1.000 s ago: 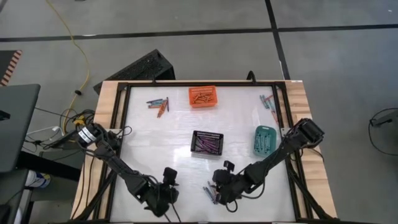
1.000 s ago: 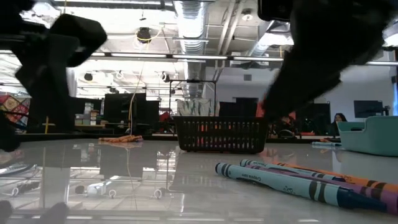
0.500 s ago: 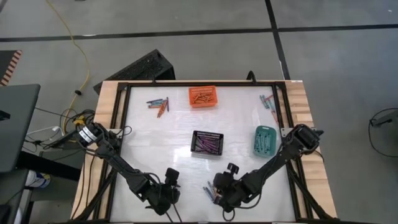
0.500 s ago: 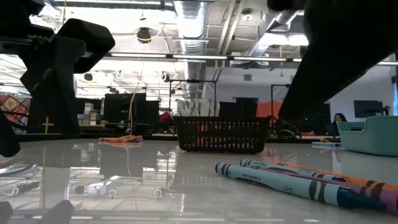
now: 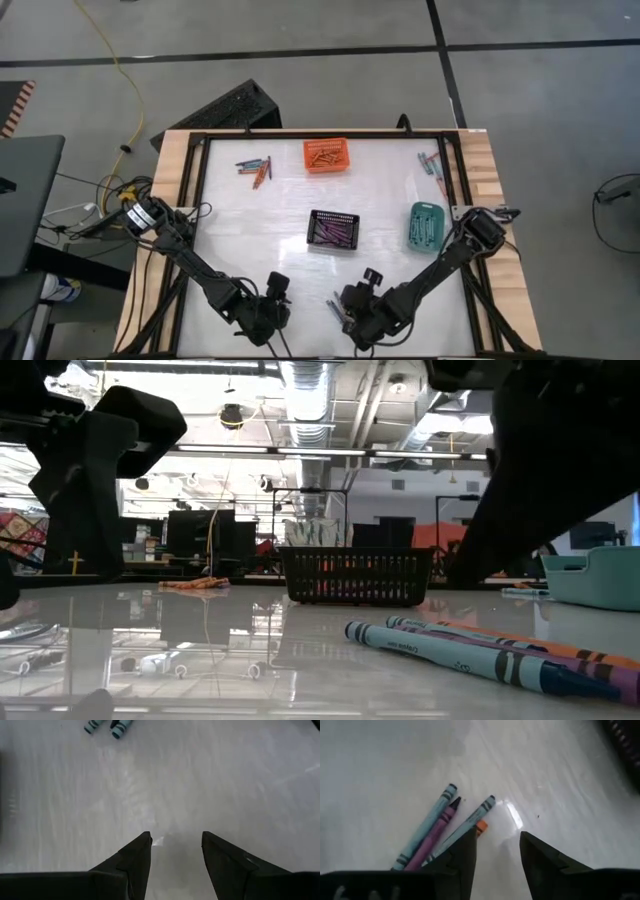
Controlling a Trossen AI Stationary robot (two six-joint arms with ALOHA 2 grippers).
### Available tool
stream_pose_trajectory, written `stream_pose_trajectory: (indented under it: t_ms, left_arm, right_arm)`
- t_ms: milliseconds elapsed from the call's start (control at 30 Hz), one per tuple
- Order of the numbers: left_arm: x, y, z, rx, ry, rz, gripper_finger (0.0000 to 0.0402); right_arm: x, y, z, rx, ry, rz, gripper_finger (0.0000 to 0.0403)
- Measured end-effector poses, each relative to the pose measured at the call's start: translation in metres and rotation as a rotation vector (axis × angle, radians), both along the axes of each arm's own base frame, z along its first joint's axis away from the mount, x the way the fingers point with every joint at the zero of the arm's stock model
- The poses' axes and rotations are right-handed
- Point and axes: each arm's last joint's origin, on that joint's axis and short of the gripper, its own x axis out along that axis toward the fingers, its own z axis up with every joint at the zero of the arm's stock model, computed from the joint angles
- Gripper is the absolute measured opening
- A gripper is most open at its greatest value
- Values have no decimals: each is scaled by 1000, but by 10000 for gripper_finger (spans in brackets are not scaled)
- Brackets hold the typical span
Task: Sort crayons
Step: Put the orange crayon into the orange bin
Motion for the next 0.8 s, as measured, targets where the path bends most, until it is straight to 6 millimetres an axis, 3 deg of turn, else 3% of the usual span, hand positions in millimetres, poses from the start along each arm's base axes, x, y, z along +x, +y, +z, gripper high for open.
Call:
stream_pose_trajectory:
  t_ms: [800]
  left_arm:
    - [3, 2, 1, -11, -10, 1, 164]
  right_arm:
    - [5, 5, -13, 53, 3, 13, 141]
